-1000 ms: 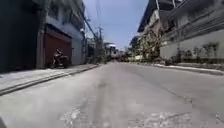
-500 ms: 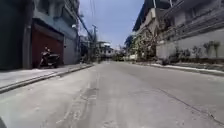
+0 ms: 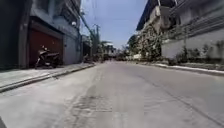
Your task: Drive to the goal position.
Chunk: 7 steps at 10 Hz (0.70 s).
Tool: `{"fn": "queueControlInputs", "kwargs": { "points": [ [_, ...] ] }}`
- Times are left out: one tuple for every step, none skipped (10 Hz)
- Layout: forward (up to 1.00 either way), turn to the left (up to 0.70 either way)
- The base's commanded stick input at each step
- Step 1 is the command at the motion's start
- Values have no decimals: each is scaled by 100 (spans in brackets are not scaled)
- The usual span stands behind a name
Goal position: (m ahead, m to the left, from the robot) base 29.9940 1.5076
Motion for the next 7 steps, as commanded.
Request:
{"fn": "queueControlInputs", "kwargs": {
  "points": [
    [100,-10],
    [100,-8],
    [100,-8],
    [100,-10],
    [100,-10],
    [100,-8],
    [100,-6]
  ]
}}
